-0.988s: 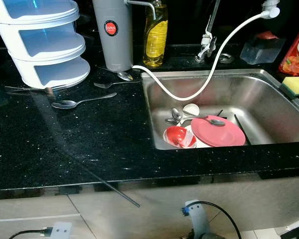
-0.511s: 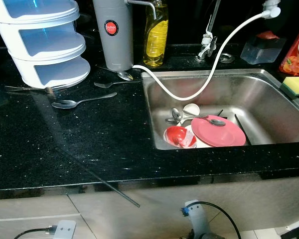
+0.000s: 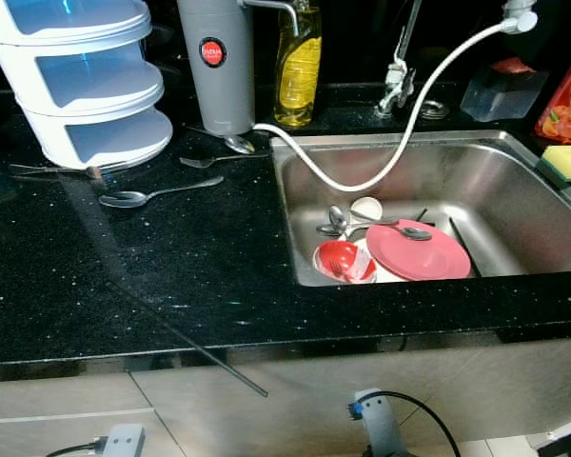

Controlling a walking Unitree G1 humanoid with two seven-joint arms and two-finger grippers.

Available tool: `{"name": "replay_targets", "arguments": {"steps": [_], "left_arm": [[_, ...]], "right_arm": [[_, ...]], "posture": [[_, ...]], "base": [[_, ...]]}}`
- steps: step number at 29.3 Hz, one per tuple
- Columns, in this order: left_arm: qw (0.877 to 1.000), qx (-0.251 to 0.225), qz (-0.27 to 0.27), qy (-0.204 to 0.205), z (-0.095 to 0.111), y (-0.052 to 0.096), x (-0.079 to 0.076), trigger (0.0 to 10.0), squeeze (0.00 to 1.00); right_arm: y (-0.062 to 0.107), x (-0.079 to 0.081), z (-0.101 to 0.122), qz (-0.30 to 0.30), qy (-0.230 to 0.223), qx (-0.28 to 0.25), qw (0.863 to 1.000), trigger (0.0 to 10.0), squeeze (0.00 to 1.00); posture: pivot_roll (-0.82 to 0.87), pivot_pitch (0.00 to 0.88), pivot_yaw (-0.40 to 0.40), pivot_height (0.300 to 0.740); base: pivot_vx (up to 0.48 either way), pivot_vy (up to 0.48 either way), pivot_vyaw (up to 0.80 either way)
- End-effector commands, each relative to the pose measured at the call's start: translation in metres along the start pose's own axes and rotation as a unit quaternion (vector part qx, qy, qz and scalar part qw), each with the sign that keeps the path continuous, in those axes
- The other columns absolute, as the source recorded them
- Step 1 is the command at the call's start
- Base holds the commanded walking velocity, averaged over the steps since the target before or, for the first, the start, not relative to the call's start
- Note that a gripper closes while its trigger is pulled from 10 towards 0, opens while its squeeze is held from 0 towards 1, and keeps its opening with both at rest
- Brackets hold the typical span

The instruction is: Kitchen organization

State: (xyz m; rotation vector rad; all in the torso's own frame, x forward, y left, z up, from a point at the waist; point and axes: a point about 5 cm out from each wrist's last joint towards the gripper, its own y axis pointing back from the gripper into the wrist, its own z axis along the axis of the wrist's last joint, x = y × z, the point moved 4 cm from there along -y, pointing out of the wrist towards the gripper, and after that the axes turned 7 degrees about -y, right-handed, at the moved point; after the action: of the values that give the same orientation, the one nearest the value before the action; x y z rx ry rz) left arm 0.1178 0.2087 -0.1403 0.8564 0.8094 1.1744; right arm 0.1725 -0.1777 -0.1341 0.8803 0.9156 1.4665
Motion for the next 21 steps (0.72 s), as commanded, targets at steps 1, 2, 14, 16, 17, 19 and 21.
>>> {"name": "replay_targets", "arguments": {"steps": [1,2,14,16,17,19,21], "left_arm": [[0.997,0.008,0.042,-0.057,0.002,0.002,0.012,10.0,0.0],[0.991,0.012,0.081,-0.11,0.004,0.003,0.021,10.0,0.0],[0.917,0.004,0.202,-0.343,0.022,0.007,0.037,10.0,0.0],[0.891,-0.009,0.201,-0.408,0.028,0.006,0.032,10.0,0.0],[0.874,-0.017,0.192,-0.446,0.031,0.004,0.028,10.0,0.0],[0.856,-0.024,0.182,-0.484,0.034,0.003,0.023,10.0,0.0],[0.819,-0.034,0.175,-0.545,0.037,0.001,0.017,10.0,0.0]], "right_arm": [[0.0,-0.001,-0.003,-0.003,-0.006,0.002,1.0,10.0,0.0],[0.0,-0.002,-0.003,-0.004,-0.007,0.002,1.0,10.0,0.0],[0.001,-0.006,-0.006,-0.008,-0.003,0.007,1.0,10.0,0.0],[0.001,-0.005,-0.005,-0.007,-0.002,0.005,1.0,10.0,0.0],[0.001,-0.005,-0.005,-0.007,-0.002,0.005,1.0,10.0,0.0],[0.001,-0.006,-0.005,-0.007,-0.002,0.005,1.0,10.0,0.0],[0.001,-0.006,-0.006,-0.008,-0.001,0.006,1.0,10.0,0.0]], "posture": [[0.1,0.0,0.017,0.74],[0.1,0.0,0.017,0.74],[0.11,0.0,0.006,0.74],[0.11,0.0,0.004,0.74],[0.11,0.0,0.004,0.74],[0.11,0.0,0.004,0.74],[0.11,0.0,0.006,0.74]], "base": [[0.0,0.0,0.0],[0.0,0.0,0.0],[0.0,0.0,0.0],[0.0,0.0,0.0],[0.0,0.0,0.0],[0.0,0.0,0.0],[0.0,0.0,0.0]]}}
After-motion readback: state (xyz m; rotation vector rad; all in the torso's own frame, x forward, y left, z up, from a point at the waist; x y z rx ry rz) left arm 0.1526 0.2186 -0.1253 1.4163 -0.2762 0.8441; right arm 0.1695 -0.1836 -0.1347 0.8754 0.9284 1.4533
